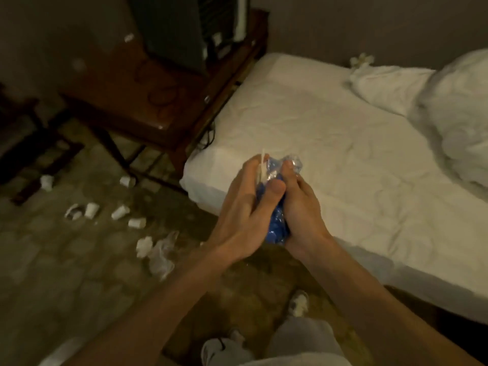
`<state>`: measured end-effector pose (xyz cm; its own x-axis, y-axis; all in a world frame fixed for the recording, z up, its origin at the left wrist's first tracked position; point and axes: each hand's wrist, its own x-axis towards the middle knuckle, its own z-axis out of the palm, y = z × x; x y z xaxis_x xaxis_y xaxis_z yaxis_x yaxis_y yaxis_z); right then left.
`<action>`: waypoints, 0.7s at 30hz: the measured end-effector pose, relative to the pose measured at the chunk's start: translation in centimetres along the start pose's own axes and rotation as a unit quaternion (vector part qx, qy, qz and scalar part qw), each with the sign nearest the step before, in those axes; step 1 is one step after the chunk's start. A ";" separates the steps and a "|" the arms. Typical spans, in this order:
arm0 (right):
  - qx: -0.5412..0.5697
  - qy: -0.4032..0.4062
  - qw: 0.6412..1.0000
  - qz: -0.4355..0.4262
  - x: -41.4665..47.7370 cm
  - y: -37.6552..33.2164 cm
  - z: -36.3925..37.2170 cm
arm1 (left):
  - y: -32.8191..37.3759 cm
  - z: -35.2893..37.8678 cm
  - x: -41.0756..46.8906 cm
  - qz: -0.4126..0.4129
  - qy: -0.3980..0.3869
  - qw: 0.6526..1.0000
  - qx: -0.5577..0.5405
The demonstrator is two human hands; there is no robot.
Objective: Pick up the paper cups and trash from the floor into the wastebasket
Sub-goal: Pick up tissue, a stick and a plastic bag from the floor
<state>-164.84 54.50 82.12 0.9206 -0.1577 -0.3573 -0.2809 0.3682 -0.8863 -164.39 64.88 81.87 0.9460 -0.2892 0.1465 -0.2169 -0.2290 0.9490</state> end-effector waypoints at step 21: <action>0.090 0.359 0.910 -0.188 -26.6 -0.3 -45.3 | 13.3 48.7 -10.1 -0.044 -0.505 0.861 -0.044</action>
<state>-201.48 17.09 78.57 0.5103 -0.8373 -0.1964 0.1260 0.2987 -0.9460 -188.59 19.52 79.39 0.2553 -0.9455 -0.2023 -0.0941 -0.2325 0.9680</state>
